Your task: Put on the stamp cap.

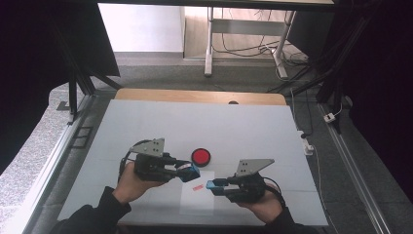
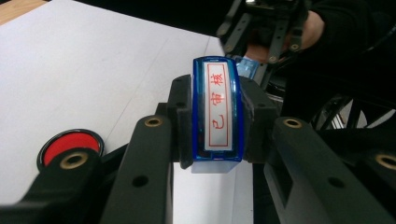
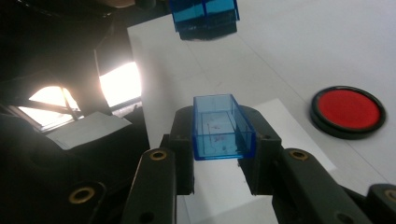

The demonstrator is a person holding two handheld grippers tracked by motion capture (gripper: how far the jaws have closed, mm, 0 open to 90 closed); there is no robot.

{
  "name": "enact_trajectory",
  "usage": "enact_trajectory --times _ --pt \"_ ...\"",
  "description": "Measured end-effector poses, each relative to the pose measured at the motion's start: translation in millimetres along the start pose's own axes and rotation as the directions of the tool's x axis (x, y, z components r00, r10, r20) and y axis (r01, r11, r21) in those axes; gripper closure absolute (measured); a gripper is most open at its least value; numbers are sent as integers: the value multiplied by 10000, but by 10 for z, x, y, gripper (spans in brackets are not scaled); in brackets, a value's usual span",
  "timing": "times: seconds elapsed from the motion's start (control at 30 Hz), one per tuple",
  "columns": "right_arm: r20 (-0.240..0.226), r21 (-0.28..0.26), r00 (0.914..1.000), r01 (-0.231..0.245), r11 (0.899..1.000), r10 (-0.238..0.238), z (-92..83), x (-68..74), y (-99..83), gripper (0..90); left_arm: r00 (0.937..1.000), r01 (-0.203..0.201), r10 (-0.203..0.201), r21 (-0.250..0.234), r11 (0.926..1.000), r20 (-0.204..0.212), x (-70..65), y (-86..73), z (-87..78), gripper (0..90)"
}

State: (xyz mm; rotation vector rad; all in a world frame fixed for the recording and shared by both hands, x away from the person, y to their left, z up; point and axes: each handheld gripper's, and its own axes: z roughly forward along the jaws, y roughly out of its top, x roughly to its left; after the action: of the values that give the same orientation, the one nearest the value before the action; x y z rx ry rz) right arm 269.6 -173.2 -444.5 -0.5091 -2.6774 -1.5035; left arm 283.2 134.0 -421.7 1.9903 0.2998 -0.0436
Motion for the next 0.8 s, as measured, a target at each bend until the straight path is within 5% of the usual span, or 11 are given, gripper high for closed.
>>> enact_trajectory --times 0.43,0.8 --pt "-1196 -28 9926 225 9997 -227 265 -47 92 682 9984 -233 245 -257 9994 500 0 2 -16 698" --pt "-1664 -129 9850 451 9989 -466 434 -38 176 683 9950 -640 650 -157 9978 758 -19 -4 10 698"
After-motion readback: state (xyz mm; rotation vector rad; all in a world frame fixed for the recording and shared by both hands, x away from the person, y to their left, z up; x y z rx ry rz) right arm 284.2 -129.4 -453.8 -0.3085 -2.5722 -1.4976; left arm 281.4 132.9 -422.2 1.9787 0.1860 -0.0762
